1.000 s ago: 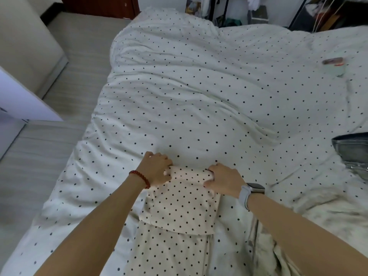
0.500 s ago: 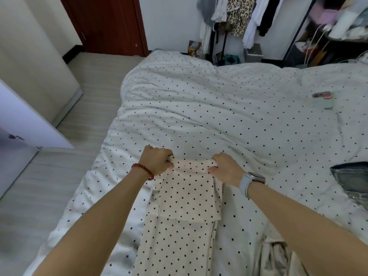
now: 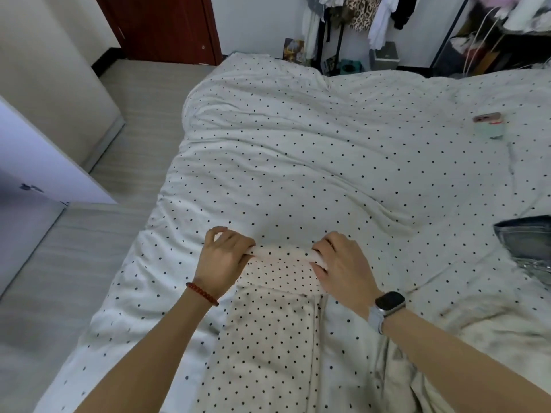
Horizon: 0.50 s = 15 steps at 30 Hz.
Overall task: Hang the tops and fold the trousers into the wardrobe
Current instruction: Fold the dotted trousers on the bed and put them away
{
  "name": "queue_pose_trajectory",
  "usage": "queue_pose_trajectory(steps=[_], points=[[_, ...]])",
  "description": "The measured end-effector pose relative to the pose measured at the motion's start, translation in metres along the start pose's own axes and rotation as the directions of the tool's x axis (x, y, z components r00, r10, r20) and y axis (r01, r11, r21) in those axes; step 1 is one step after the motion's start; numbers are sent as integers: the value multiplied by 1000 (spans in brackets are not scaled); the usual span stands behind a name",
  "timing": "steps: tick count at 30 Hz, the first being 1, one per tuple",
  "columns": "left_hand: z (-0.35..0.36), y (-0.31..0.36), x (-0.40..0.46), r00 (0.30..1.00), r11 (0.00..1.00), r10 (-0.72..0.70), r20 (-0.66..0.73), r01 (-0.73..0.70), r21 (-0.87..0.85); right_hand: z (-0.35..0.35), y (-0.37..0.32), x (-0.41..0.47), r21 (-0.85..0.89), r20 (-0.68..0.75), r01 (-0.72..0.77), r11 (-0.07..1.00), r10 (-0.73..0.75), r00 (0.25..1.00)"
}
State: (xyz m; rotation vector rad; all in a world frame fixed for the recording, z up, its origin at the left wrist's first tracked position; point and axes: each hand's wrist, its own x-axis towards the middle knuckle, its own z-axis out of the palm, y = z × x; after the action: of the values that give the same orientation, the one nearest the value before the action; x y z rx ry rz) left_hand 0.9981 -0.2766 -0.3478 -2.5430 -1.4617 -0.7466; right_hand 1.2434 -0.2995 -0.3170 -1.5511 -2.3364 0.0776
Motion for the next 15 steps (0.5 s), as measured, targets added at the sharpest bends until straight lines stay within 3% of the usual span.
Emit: queue_pose_trajectory(steps=[6,11,15], points=[[-21,18,-75,981,984,151,-118,-138,112,6,-42,-72,-62,33,149,987,-147,989],[-24,31,-139,989,984,147,8,-147,97,39,-74,-129,53,87,245,968,-249,965],[-11,46,-180,967,986,146,209,-159,47,65,-76,-161,53,207,229,972,-235,950]])
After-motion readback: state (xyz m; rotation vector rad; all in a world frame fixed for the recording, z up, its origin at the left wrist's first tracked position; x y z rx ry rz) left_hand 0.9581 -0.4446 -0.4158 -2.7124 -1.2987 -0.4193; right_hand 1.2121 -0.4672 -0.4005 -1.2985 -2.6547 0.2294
